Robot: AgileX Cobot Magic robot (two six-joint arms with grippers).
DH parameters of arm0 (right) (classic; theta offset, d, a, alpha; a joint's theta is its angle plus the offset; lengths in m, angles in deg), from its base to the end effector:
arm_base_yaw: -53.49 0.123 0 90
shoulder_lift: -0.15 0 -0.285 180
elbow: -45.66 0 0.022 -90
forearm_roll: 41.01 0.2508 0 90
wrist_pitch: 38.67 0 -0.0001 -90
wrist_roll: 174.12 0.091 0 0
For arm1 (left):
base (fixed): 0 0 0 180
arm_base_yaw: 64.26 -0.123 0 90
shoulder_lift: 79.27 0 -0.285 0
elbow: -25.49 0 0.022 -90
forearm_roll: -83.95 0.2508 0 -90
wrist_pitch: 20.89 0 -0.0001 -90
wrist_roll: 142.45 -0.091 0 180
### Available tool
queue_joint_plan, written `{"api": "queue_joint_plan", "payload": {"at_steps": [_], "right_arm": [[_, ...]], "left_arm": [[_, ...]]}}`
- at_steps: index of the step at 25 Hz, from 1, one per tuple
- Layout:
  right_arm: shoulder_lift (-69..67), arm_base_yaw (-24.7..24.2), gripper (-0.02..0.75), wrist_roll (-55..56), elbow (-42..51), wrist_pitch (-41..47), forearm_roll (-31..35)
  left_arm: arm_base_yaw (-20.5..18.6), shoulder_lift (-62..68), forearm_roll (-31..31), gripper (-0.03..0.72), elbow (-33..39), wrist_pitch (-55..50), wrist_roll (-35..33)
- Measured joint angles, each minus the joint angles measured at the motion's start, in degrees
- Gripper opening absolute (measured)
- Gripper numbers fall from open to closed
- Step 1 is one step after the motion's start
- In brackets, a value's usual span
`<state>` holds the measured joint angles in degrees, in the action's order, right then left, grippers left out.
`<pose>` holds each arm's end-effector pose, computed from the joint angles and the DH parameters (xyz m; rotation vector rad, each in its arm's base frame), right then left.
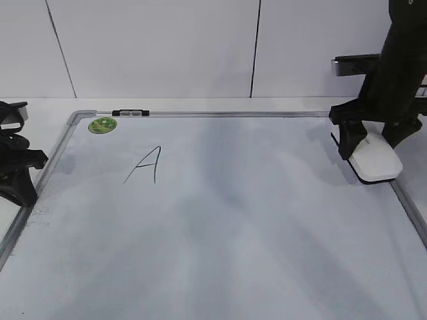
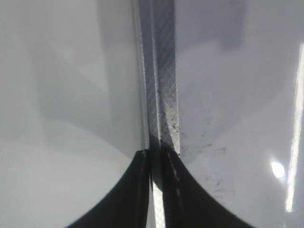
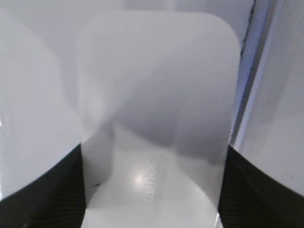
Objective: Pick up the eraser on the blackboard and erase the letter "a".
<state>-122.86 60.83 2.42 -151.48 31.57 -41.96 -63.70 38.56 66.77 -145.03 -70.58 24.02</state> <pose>0.4054 0.0508 0.2238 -0.2970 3.0588 -0.0207 0.3522 -0.0240 0.1521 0.0869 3.0431 -0.3456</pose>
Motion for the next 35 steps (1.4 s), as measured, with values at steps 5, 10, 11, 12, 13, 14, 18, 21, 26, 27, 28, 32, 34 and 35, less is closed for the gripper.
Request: {"api": "queue_joint_plan", "payload": {"at_steps": [5,10,11,12,13,14,18,21,26,27,28,32,34,35], "right_arm": [[1.32,-0.59,0.567,0.85,2.94,-0.10,1.61],[3.23,-2.45,0.567,1.08,6.41,-0.10,2.15],[3.36,-3.17,0.567,1.08,6.97,-0.10,2.39],[3.36,-3.83,0.567,1.08,7.41,-0.10,2.39],[3.36,-4.39,0.567,1.08,7.77,-0.10,2.39],[3.36,-4.65,0.567,1.08,7.80,-0.10,2.50],[3.39,-5.29,0.567,0.87,7.95,-0.21,3.65],[3.39,-5.29,0.567,0.87,7.95,-0.46,4.31],[3.39,-5.29,0.567,0.73,7.95,-1.67,4.56],[3.39,-5.29,0.567,0.73,7.95,-1.77,4.56],[3.48,-5.29,0.567,0.73,7.95,-1.89,4.56],[3.48,-5.29,0.567,0.73,7.95,-2.10,4.56],[3.48,-5.29,0.567,0.73,7.95,-2.13,4.56],[3.48,-5.29,0.567,0.73,7.95,-2.13,4.56]], "left_arm": [[0.00,0.00,0.00,0.045,0.00,0.02,0.00],[0.00,0.00,0.00,0.045,0.00,0.02,0.00],[0.00,0.00,0.00,0.045,0.00,0.02,0.00],[0.00,0.00,0.00,0.045,0.00,0.02,0.00],[0.00,0.00,0.00,0.045,0.00,0.02,0.00],[0.00,0.00,0.00,0.045,0.00,0.02,0.00],[0.00,0.00,0.00,0.045,0.00,0.02,0.00],[0.00,0.00,0.00,0.045,0.00,0.02,0.00],[0.00,0.00,-0.10,0.045,0.00,0.02,0.00],[0.00,0.00,-0.10,0.045,0.00,0.02,0.00],[0.00,0.00,-0.10,0.045,0.00,0.02,0.00],[0.00,0.00,-0.10,0.045,0.00,0.02,0.00],[0.00,0.00,-0.10,0.045,0.00,0.02,0.00],[0.00,0.00,-0.10,0.045,0.00,0.02,0.00]]}}
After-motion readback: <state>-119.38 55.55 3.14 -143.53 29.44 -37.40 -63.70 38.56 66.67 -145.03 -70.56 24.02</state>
